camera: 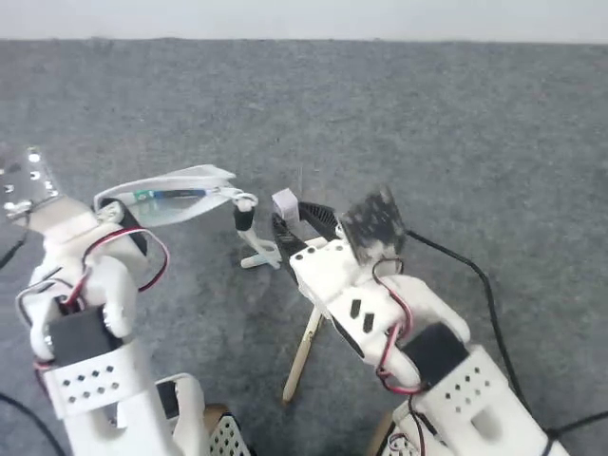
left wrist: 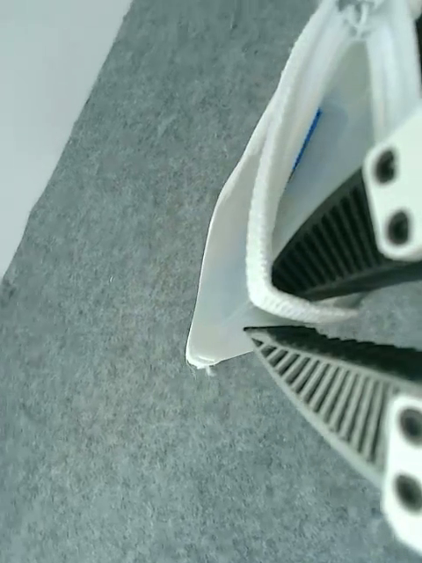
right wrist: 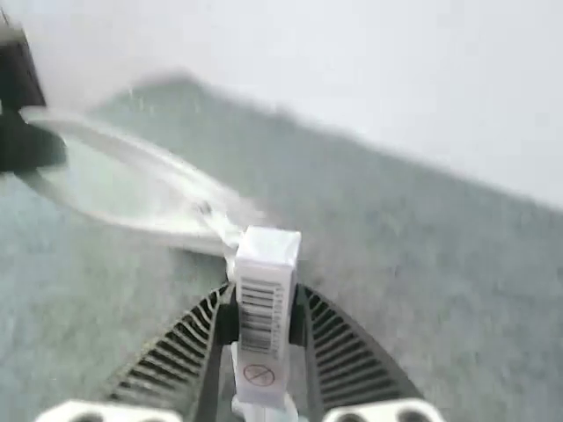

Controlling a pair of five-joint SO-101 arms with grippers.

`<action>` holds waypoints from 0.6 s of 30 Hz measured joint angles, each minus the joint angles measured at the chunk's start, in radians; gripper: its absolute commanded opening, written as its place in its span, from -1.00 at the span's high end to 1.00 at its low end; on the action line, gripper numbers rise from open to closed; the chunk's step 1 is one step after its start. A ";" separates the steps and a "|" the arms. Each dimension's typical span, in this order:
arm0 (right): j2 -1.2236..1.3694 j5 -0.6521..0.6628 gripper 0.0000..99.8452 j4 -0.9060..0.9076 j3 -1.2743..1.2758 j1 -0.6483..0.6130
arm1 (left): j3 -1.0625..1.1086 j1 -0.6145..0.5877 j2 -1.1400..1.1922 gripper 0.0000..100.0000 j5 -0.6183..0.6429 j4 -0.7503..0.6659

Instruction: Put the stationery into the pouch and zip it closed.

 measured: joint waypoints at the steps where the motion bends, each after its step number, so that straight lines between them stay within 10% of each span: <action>1: -0.026 0.000 0.99 -0.043 0.031 0.000 | 0.000 0.014 0.000 0.98 -0.011 0.000; 18: -0.152 -0.002 0.99 -0.723 0.285 -0.115 | 0.002 0.101 0.000 0.98 -0.057 0.000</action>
